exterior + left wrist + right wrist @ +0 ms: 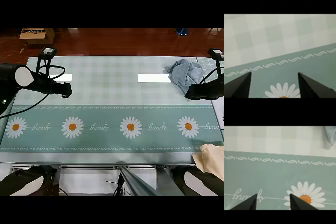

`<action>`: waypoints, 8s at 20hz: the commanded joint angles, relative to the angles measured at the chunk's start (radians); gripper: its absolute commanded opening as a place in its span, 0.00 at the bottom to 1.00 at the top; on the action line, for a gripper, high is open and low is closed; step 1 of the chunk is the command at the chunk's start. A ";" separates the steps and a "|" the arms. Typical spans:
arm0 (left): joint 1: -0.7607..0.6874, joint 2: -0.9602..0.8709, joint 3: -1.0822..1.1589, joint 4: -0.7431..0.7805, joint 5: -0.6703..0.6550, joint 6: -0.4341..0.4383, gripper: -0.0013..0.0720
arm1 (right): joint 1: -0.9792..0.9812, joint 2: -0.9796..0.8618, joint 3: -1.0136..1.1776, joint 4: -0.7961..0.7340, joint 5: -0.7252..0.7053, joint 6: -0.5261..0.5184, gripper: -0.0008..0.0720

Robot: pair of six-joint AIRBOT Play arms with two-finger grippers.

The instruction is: Fold the shirts.

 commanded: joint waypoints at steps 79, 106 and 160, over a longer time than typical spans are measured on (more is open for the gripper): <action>0.002 0.106 0.853 -0.034 -0.552 0.000 0.96 | -0.103 0.324 0.241 0.638 -0.433 -0.107 0.05; 0.121 0.095 0.092 -0.219 -0.464 0.207 0.95 | 0.386 -0.105 0.217 -0.176 -0.146 0.017 0.65; 0.039 -0.310 -0.391 -1.105 -0.024 0.607 0.05 | 0.428 -0.231 -0.541 0.819 -0.579 -0.055 0.60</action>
